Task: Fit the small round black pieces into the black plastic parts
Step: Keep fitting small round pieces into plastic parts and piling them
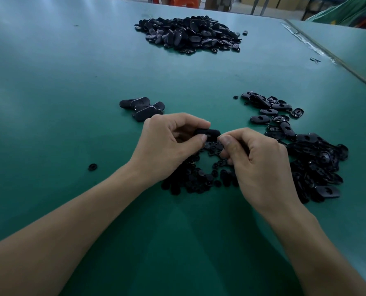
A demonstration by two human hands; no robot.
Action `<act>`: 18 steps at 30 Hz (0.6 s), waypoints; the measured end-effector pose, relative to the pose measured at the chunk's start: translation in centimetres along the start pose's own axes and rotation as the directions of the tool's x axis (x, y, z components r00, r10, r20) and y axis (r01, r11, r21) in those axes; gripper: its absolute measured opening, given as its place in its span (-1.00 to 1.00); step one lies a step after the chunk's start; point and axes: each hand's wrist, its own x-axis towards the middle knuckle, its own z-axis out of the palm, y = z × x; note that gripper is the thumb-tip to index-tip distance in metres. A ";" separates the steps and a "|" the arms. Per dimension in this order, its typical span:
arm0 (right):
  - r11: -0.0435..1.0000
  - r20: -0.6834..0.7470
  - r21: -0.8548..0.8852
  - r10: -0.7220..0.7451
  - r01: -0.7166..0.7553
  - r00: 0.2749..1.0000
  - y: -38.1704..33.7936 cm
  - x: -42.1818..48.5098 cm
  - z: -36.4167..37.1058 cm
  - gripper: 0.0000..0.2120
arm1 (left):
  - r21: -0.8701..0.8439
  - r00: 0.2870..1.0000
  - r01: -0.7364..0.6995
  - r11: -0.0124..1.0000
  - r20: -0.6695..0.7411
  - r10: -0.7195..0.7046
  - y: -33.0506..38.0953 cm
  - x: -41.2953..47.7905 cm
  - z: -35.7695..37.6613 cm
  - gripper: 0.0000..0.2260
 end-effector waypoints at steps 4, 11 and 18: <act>1.000 0.000 0.027 0.000 0.000 1.000 0.0 -0.1 -0.1 -0.82 | 0.008 1.000 -0.003 1.000 0.000 0.003 -0.1 0.0 0.0 -0.83; 0.994 -0.018 0.106 -0.022 0.023 1.000 -0.2 -0.1 0.2 -0.82 | 0.022 1.000 -0.015 1.000 0.009 0.015 0.0 0.0 0.1 -0.83; 0.990 -0.087 0.132 -0.045 0.056 0.995 -0.4 -0.3 0.5 -0.84 | 0.086 0.996 -0.087 0.992 0.015 0.086 0.0 -0.1 0.2 -0.81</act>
